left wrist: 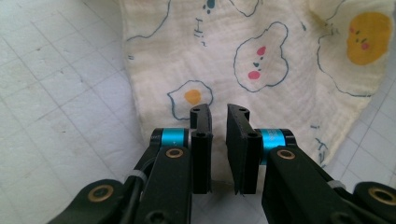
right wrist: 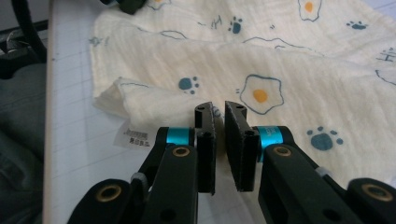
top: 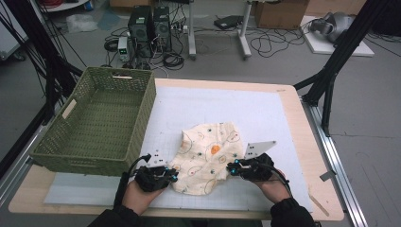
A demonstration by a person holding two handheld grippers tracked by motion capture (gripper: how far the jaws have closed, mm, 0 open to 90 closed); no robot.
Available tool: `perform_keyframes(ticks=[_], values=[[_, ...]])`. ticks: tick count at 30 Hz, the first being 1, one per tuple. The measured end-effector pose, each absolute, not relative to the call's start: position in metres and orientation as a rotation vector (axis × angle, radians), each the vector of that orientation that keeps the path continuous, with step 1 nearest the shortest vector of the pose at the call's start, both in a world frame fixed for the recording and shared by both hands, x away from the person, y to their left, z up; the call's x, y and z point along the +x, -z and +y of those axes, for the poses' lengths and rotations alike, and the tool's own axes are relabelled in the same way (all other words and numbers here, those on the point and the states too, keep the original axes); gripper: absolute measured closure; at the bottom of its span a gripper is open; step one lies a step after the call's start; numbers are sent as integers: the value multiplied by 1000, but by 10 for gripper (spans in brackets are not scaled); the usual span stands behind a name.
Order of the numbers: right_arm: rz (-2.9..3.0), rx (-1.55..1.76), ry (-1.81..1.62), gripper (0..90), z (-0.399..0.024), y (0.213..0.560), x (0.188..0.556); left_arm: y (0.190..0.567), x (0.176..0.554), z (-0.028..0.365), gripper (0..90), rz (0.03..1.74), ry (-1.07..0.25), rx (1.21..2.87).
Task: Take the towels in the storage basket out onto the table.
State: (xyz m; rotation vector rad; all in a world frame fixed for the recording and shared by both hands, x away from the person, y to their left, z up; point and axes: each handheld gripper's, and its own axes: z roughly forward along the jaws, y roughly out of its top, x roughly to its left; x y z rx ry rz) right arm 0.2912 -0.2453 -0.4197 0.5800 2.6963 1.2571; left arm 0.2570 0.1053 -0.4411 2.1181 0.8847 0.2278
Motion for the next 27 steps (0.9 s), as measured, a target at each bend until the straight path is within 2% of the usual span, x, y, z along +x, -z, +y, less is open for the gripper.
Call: perform_keyframes(ticks=[10, 22, 27], values=[[2703, 575, -1301, 819, -260, 419, 271, 442, 258, 105, 819, 881, -233, 2116], [2643, 688, -1168, 782, -223, 431, 303, 443, 258, 104, 810, 877, -233, 2112], [2666, 684, -1134, 844, -214, 433, 305, 443, 258, 104, 806, 878, -231, 2109]])
